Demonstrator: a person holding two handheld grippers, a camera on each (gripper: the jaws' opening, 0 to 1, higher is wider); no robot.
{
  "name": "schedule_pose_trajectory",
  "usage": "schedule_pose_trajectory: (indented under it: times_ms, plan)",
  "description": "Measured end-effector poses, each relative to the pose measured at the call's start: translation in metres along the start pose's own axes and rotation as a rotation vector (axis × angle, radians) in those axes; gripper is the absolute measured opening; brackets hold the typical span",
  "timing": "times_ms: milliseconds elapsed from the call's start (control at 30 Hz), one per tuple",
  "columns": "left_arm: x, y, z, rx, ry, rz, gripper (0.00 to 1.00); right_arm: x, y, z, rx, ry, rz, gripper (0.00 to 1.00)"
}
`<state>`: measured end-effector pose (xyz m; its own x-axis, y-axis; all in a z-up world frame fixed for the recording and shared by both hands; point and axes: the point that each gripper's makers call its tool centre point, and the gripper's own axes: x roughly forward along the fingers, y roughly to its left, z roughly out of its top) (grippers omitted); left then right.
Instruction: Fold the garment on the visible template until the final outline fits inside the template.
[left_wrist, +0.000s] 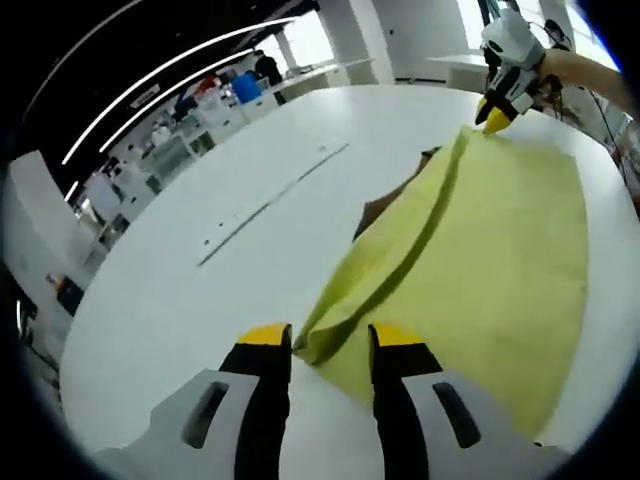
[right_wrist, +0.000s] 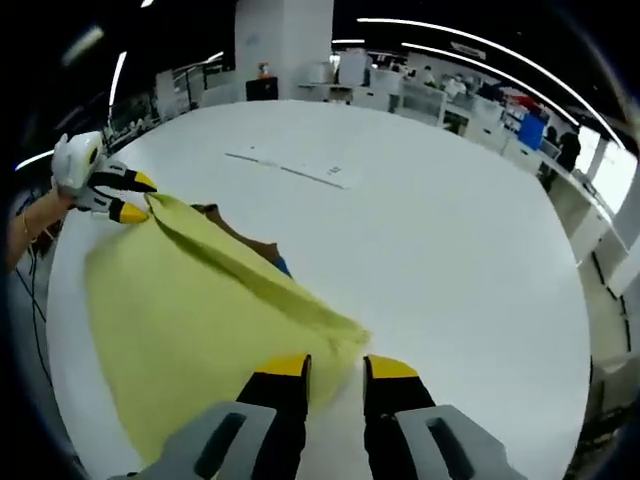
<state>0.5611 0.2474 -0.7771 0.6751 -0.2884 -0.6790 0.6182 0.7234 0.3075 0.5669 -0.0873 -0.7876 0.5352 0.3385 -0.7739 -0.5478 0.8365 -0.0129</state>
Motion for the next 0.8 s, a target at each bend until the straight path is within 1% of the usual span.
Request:
schedule_pose_trajectory:
  times_ms: [67,100,167,200,233,267,300,333,400,467,500,567,633,667,733,767,800]
  plan:
    - [0.003,0.004,0.000,0.010,-0.010,0.015,0.26,0.003,0.000,0.001,0.022,-0.006,-0.002,0.18]
    - [0.005,0.007,0.000,0.001,-0.014,0.023,0.23,0.004,0.001,0.001,0.030,-0.008,-0.002,0.18]
    - [0.009,0.014,-0.004,-0.051,-0.006,0.049,0.19,0.008,0.001,0.001,0.059,-0.009,-0.003,0.17]
    - [0.009,0.021,-0.004,-0.086,-0.013,0.087,0.18,0.010,0.000,0.002,0.079,-0.015,-0.009,0.18]
    - [0.009,0.025,-0.002,-0.108,-0.031,0.101,0.18,0.011,-0.001,0.003,0.086,-0.019,-0.013,0.18]
    - [0.010,0.026,0.000,-0.133,-0.055,0.100,0.17,0.012,-0.001,0.003,0.092,-0.020,-0.015,0.17]
    - [0.011,0.029,0.001,-0.180,-0.071,0.104,0.17,0.013,-0.002,0.003,0.103,-0.024,-0.021,0.17]
    - [0.012,0.031,-0.001,-0.209,-0.067,0.108,0.17,0.014,-0.003,0.004,0.111,-0.027,-0.028,0.17]
    - [0.012,0.036,-0.007,-0.231,-0.037,0.131,0.17,0.015,-0.003,0.004,0.127,-0.027,-0.034,0.17]
    - [0.010,0.039,-0.005,-0.245,-0.055,0.144,0.18,0.015,-0.003,0.004,0.140,-0.028,-0.035,0.17]
    - [0.009,0.040,-0.004,-0.283,-0.070,0.143,0.20,0.015,-0.003,0.004,0.144,-0.028,-0.035,0.18]
    - [0.008,0.038,-0.006,-0.345,-0.079,0.124,0.25,0.014,-0.004,0.004,0.147,-0.029,-0.037,0.18]
    - [0.004,0.037,-0.006,-0.380,-0.082,0.118,0.28,0.013,-0.003,0.004,0.155,-0.029,-0.030,0.21]
    - [0.002,0.036,-0.006,-0.388,-0.083,0.113,0.29,0.012,-0.003,0.005,0.162,-0.030,-0.024,0.22]
    - [0.000,0.030,-0.006,-0.458,-0.104,0.078,0.33,0.009,0.000,0.005,0.178,-0.031,-0.006,0.27]
    - [-0.003,0.028,-0.005,-0.480,-0.114,0.065,0.35,0.006,0.002,0.005,0.190,-0.032,0.007,0.29]
    - [-0.006,0.026,-0.006,-0.486,-0.122,0.054,0.38,0.005,0.004,0.005,0.194,-0.034,0.014,0.32]
